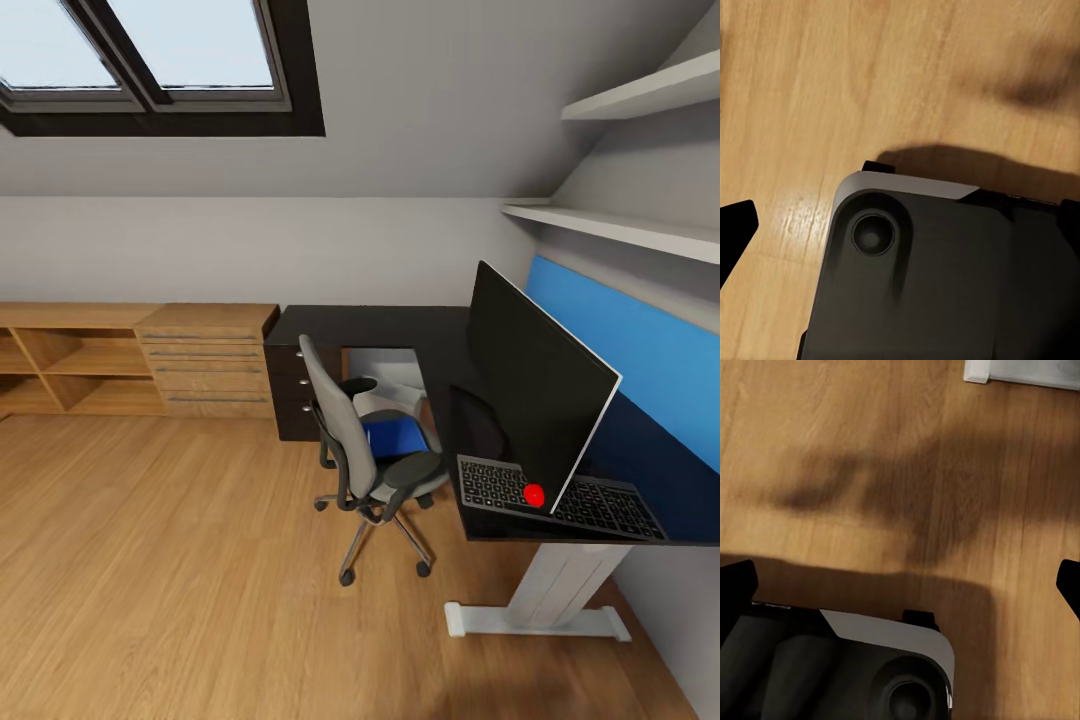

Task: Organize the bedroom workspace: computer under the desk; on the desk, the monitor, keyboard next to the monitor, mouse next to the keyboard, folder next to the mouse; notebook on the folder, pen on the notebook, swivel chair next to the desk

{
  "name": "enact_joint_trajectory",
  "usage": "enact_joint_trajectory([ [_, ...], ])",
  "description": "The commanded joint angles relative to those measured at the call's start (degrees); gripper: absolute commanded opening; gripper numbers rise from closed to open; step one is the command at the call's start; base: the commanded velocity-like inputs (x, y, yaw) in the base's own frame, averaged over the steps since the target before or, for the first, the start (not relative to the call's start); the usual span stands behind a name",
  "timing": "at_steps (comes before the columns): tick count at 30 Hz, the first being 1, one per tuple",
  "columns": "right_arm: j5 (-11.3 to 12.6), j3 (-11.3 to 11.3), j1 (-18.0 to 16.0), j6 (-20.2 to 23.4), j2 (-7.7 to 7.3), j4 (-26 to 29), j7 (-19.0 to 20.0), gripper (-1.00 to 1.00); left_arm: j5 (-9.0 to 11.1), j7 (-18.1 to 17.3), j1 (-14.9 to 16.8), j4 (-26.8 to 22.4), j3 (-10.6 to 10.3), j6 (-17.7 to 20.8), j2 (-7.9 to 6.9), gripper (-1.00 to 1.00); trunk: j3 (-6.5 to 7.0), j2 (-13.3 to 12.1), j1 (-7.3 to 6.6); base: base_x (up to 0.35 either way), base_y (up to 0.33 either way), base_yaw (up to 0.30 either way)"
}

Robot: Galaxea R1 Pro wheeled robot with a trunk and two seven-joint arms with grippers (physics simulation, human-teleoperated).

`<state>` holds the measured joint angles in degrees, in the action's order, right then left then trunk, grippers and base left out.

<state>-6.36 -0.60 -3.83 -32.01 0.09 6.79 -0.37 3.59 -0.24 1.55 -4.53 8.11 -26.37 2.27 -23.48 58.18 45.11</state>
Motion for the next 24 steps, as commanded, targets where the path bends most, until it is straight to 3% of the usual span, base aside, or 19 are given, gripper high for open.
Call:
enact_joint_trajectory([
  [1, -0.2, 0.0, 0.0, -0.2, -0.01, 0.0, 0.0, 1.0, 0.4, 0.0, 0.0, 0.0, 0.0, -0.2, 0.01, 1.0, -0.06, 0.0, 0.0, 0.0, 0.0, 0.0],
  [24, -0.2, 0.0, 0.0, -0.2, -0.01, -0.1, -0.1, 1.0, 0.4, 0.0, 0.0, 0.1, 0.0, -0.2, 0.08, 1.0, -0.06, 0.0, 0.0, 0.065, 0.076, 0.003],
])
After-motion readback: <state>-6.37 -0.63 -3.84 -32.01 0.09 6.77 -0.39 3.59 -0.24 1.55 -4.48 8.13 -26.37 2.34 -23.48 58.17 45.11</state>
